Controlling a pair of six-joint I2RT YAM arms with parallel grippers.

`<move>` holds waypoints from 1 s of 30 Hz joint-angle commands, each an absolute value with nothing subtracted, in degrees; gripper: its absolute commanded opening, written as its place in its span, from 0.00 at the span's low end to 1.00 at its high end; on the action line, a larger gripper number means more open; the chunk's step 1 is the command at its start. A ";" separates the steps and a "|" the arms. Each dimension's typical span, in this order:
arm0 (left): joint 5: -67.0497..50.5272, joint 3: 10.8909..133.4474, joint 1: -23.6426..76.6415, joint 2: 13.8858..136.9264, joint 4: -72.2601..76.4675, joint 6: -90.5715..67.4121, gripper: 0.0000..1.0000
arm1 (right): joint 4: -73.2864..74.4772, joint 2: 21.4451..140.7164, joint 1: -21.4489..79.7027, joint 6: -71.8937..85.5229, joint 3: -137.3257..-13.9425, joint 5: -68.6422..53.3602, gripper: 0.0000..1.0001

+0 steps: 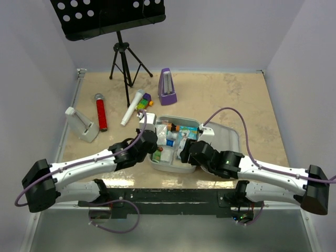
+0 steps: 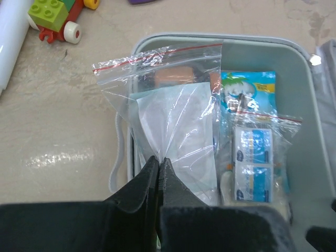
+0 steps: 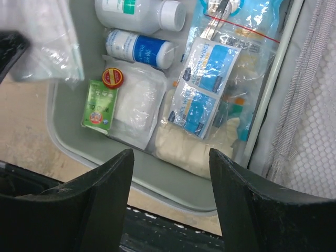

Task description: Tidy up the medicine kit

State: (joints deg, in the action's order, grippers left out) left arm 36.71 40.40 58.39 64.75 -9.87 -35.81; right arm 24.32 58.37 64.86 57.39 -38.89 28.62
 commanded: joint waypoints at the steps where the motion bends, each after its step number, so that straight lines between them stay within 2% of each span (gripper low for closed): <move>1: 35.42 43.94 53.36 68.81 -2.73 -30.59 0.00 | 23.73 55.37 64.86 61.26 -38.76 29.00 0.64; 20: 38.14 46.41 45.00 82.00 -8.87 -32.52 0.00 | 24.34 55.55 64.86 62.13 -35.86 27.69 0.65; 26: 39.11 45.53 43.86 78.59 -10.20 -34.19 0.00 | 28.47 51.87 64.86 67.05 -36.12 27.51 0.72; 30: 33.07 42.90 43.86 70.43 -3.11 -33.67 0.00 | 26.55 47.38 64.86 68.29 -35.16 25.49 0.74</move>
